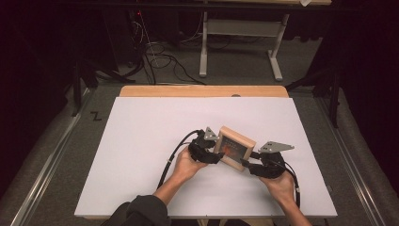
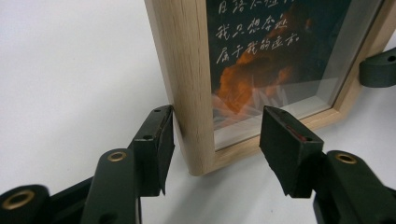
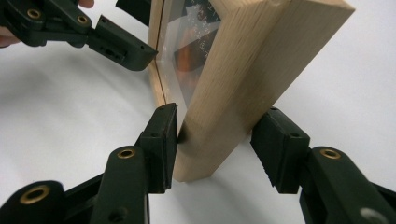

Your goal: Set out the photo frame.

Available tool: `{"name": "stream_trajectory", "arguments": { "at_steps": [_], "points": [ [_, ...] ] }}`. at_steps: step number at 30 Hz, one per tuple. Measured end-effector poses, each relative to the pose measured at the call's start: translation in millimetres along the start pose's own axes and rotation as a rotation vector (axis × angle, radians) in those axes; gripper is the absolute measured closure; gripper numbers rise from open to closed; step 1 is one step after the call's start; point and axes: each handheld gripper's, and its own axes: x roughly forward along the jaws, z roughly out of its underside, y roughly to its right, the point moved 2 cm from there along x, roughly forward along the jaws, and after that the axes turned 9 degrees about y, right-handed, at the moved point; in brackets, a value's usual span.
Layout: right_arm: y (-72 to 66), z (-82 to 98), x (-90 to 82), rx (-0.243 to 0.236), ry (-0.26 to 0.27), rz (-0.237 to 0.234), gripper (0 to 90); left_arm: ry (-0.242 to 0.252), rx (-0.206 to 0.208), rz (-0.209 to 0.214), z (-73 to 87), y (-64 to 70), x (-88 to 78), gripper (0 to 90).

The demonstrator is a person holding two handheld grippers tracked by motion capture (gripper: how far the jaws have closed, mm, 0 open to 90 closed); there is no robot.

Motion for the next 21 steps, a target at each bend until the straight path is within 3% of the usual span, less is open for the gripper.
{"name": "stream_trajectory", "arguments": {
  "at_steps": [11,21],
  "points": [
    [5.1,-3.0,5.6,0.042,-0.006,0.042,51.8,-0.015,-0.007,0.008,0.8,0.4,-0.2,46.4],
    [9.8,-5.2,9.3,0.048,-0.009,0.061,52.8,-0.016,-0.008,0.009,2.0,2.7,-1.7,46.3]
  ]
}}
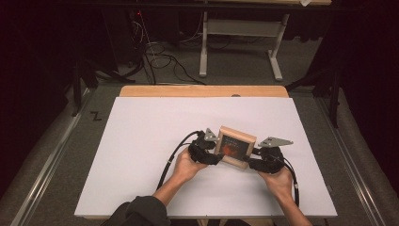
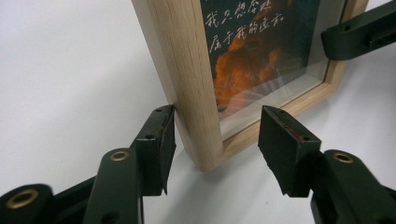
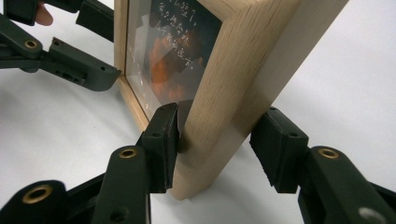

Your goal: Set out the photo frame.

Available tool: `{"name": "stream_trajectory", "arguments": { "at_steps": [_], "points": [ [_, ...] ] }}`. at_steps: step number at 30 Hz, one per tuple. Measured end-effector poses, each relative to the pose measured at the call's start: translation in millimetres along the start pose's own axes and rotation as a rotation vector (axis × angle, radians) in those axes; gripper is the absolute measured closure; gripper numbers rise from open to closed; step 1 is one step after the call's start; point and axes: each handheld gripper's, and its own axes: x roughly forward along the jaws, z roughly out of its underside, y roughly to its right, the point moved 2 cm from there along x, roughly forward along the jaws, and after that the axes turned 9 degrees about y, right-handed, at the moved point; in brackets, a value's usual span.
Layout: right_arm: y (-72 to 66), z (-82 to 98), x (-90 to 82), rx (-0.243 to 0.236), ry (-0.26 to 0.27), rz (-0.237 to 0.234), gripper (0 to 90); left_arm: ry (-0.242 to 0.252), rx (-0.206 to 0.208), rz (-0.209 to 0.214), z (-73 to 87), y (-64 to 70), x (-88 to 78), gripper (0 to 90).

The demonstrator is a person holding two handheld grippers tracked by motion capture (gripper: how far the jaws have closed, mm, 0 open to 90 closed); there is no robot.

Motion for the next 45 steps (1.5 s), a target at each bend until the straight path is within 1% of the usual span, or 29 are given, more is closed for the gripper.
{"name": "stream_trajectory", "arguments": {
  "at_steps": [3,5,7,9,10,12,14,16,19,22,23,24,27,32,36,37,41,45],
  "points": [
    [0.5,0.2,-0.1,-0.008,0.005,-0.006,53.1,0.004,0.009,-0.003,0.0,-0.6,-0.6,47.3],
    [0.4,0.2,-0.4,-0.014,0.005,-0.006,53.2,0.022,-0.002,-0.008,-1.2,-3.3,0.1,47.3],
    [0.2,0.4,-0.5,-0.018,0.006,-0.005,53.4,0.033,-0.020,-0.017,-2.0,-6.5,1.7,45.4],
    [0.3,0.6,-0.5,-0.025,0.009,-0.010,53.6,0.040,-0.029,-0.013,-1.9,-8.0,3.3,44.0],
    [0.3,0.7,-0.5,-0.025,0.009,-0.011,53.7,0.039,-0.020,-0.013,-1.8,-8.2,4.3,43.6],
    [0.4,0.8,-0.8,-0.021,0.005,-0.013,53.9,0.040,-0.016,-0.004,-1.8,-7.3,5.2,43.5],
    [1.1,0.8,-0.6,-0.027,0.007,-0.017,54.2,0.042,-0.015,0.006,-2.1,-5.4,6.2,43.7],
    [1.1,0.9,-0.7,-0.024,0.007,-0.019,54.6,0.040,-0.010,0.004,-2.3,-4.9,6.5,43.9],
    [1.4,0.9,-1.2,-0.026,0.013,-0.025,55.5,0.039,-0.010,0.005,-2.2,-5.1,4.8,46.1],
    [2.6,0.5,-2.3,0.008,0.023,-0.047,57.0,0.033,0.000,-0.001,-2.5,-5.2,2.4,47.1],
    [3.1,0.4,-2.6,0.025,0.026,-0.056,57.5,0.034,-0.003,-0.003,-2.5,-5.3,1.7,47.5],
    [3.5,0.0,-2.6,0.031,0.032,-0.063,57.7,0.033,-0.004,-0.003,-2.5,-5.6,0.9,47.8],
    [2.1,-0.7,-1.4,0.021,0.040,-0.066,57.9,0.030,-0.009,-0.005,-2.0,-7.0,-1.6,48.5],
    [0.2,-2.4,1.1,0.016,0.047,-0.071,57.2,0.029,-0.015,-0.010,-0.8,-8.9,-5.4,50.4],
    [-0.3,-4.7,4.2,0.016,0.047,-0.059,55.0,0.034,-0.022,-0.011,1.5,-10.0,-8.1,52.6],
    [0.0,-5.5,5.4,0.008,0.050,-0.058,54.7,0.034,-0.023,-0.015,2.0,-10.4,-8.9,53.0],
    [-2.2,-8.7,8.9,0.003,0.039,-0.058,54.6,0.035,-0.033,-0.026,3.6,-13.1,-11.5,53.2],
    [-6.1,-12.5,14.8,0.000,0.039,-0.059,54.2,0.032,-0.037,-0.039,5.3,-17.3,-15.8,53.2]
  ]
}}
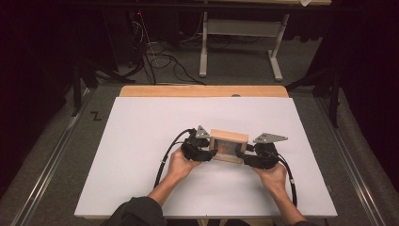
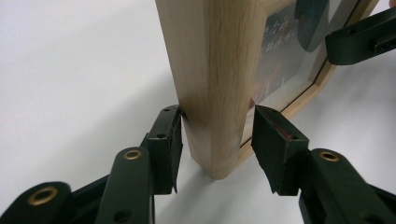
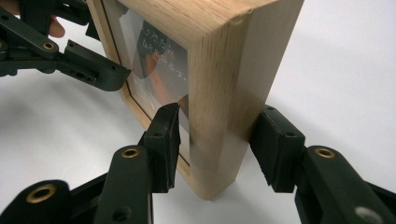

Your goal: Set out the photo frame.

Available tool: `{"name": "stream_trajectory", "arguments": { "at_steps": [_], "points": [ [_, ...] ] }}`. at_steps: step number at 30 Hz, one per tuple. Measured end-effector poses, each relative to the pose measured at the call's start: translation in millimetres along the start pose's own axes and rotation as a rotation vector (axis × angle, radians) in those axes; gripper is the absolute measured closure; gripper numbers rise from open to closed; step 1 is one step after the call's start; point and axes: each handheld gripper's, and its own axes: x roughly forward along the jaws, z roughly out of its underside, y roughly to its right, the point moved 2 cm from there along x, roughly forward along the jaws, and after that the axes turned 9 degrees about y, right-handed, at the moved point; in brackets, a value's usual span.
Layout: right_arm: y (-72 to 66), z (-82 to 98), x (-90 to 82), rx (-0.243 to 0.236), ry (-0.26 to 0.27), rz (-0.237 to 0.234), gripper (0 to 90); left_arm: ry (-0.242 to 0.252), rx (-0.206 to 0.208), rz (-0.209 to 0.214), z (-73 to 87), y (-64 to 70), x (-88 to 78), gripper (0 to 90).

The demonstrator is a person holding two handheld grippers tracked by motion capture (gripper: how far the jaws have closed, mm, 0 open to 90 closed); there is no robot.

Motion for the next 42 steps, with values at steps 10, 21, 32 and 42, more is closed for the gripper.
{"name": "stream_trajectory", "arguments": {
  "at_steps": [10,21,32,42],
  "points": [
    [-3.6,-16.1,14.7,-0.014,-0.014,-0.015,52.5,0.003,-0.042,-0.038,1.1,-9.8,-8.9,53.3],
    [1.4,-15.6,25.5,0.012,-0.037,-0.033,49.7,0.017,-0.062,-0.040,5.8,-13.5,-6.5,53.7],
    [3.8,-14.7,29.2,0.027,-0.033,-0.001,48.1,0.029,-0.072,-0.066,5.5,-14.6,-6.5,54.8],
    [5.8,-9.9,34.9,0.030,-0.068,0.018,49.0,0.014,-0.067,-0.078,7.5,-16.5,-3.5,55.2]
  ]
}}
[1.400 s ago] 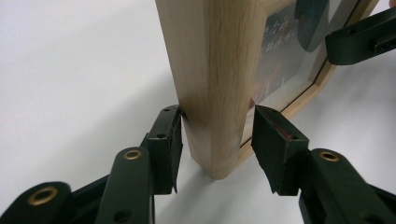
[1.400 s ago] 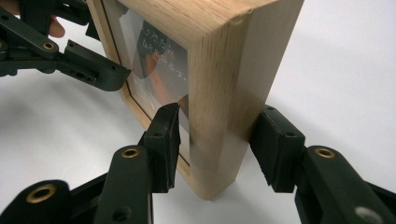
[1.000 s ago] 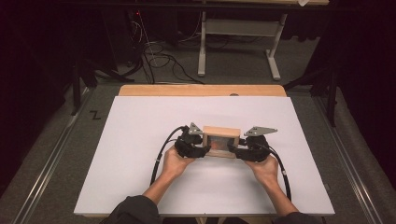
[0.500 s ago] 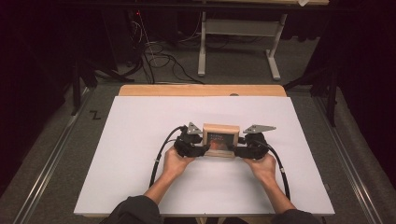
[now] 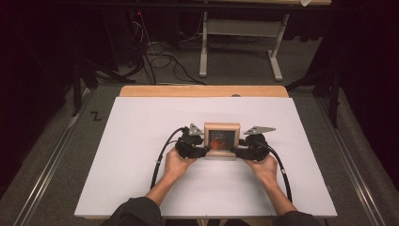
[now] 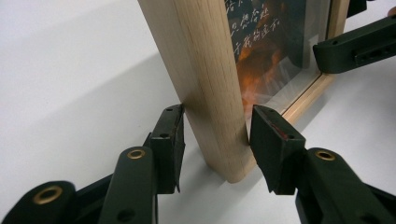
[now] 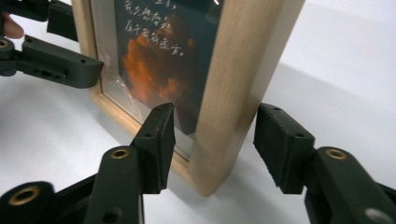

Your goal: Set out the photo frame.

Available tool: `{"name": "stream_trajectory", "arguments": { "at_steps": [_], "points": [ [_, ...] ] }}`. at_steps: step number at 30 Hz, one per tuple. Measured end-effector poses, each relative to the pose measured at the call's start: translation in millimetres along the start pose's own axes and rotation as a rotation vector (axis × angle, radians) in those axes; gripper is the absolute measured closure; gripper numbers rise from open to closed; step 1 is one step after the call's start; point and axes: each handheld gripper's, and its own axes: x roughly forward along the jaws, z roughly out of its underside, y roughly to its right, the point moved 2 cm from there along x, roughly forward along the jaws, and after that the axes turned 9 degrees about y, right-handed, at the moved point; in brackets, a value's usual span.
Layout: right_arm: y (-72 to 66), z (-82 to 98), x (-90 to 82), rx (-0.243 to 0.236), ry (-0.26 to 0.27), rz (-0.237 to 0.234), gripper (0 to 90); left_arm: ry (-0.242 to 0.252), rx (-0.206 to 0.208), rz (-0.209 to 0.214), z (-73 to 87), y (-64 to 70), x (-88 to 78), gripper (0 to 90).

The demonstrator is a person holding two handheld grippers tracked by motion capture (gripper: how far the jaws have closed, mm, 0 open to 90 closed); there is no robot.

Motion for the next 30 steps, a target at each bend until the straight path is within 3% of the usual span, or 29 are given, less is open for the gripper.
{"name": "stream_trajectory", "arguments": {
  "at_steps": [11,30],
  "points": [
    [-5.8,2.4,-9.0,-0.027,-0.026,0.004,53.1,-0.006,0.011,0.011,1.7,3.2,-1.6,56.0],
    [-3.4,2.0,-6.6,-0.015,-0.019,-0.009,48.0,-0.015,0.007,0.012,4.6,2.9,1.4,52.4]
  ]
}}
